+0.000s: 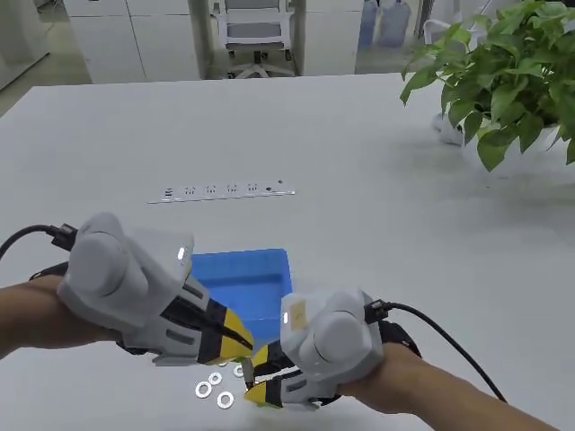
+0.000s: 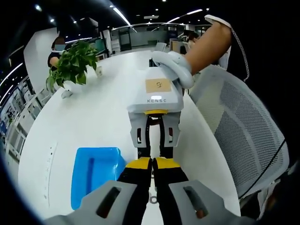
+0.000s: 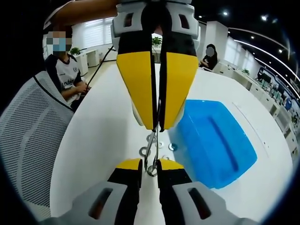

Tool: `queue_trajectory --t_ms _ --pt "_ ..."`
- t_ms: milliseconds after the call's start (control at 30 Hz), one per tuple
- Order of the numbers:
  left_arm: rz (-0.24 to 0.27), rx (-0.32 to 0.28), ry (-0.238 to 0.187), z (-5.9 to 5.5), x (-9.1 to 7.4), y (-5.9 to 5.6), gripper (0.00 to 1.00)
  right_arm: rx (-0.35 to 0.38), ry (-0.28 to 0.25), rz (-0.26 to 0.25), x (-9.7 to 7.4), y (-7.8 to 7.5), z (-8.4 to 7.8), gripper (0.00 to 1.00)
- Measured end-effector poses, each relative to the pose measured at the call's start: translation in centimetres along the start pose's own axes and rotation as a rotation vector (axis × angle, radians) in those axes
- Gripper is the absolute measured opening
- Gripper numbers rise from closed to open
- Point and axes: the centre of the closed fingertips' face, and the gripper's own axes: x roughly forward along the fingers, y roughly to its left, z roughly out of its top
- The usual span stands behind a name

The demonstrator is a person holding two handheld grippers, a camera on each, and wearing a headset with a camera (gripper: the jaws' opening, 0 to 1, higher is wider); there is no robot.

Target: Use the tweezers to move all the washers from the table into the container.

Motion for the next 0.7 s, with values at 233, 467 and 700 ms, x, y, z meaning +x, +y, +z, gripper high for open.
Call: queue_trajectory --t_ms 233,467,700 --pt "-0.005 0.002 -0.002 0.04 0.02 -0.04 0.05 0.0 0.0 -0.006 -0.01 0.14 -0.03 0.16" --pt "-0.006 0.003 -0.002 0.05 0.06 -0.09 0.05 0.017 -0.001 -0.008 0.11 -0.08 -0.04 0.12" --pt "-0.005 0.004 0.001 -0.02 0.03 -0.11 0.05 0.034 0.005 -0.008 0.15 -0.07 -0.09 0.1"
